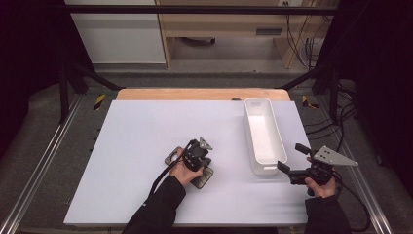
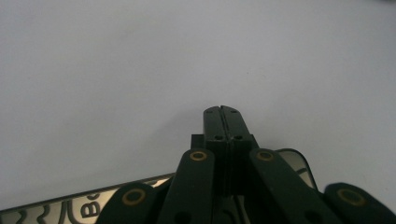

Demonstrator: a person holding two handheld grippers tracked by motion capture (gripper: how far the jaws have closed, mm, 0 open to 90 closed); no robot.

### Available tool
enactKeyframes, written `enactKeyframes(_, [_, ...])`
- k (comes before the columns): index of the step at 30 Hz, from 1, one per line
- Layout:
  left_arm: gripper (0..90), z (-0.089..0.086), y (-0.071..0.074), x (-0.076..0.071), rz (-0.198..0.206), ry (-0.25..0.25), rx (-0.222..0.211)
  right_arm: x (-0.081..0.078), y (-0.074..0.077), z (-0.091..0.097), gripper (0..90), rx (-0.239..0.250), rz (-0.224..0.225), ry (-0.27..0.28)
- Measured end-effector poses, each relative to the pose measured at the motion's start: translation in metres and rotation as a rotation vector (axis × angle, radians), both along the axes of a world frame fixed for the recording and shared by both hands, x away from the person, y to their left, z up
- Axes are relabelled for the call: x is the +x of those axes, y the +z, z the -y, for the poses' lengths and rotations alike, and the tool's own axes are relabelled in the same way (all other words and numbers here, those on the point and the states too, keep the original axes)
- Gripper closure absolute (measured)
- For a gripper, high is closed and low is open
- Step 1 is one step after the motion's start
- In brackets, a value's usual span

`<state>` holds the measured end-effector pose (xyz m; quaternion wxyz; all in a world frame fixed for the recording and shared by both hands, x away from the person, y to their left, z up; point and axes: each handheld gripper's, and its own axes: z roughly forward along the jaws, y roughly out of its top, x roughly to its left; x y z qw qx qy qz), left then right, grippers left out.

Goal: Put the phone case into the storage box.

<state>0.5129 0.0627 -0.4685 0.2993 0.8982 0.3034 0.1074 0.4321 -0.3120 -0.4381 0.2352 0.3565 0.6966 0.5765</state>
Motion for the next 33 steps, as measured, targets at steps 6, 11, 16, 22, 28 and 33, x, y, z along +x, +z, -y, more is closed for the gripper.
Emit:
enactKeyframes(6, [89.3, -0.004, 0.001, -0.006, -0.002, -0.01, 0.012, 0.0, 0.0, 0.0, 0.3, 0.0, 0.001, -0.001])
enactKeyframes(11, [89.3, -0.006, 0.001, -0.009, -0.007, -0.014, 0.019, 0.0, 0.0, -0.001, 0.3, -0.002, 0.0, 0.002])
enactKeyframes(16, [89.3, -0.009, 0.002, -0.013, -0.009, -0.018, 0.023, -0.001, 0.0, 0.0, 0.3, 0.0, -0.001, 0.0])
enactKeyframes(22, [89.3, -0.014, 0.002, -0.018, -0.014, -0.025, 0.029, 0.0, 0.0, -0.001, 0.3, -0.002, 0.001, 0.002])
enactKeyframes(28, [89.3, -0.019, 0.003, -0.023, -0.016, -0.031, 0.035, 0.0, 0.0, -0.001, 0.3, -0.003, 0.0, 0.001])
enactKeyframes(33, [89.3, -0.023, 0.003, -0.029, -0.014, -0.04, 0.05, -0.001, 0.0, 0.0, 0.3, 0.0, -0.001, 0.0])
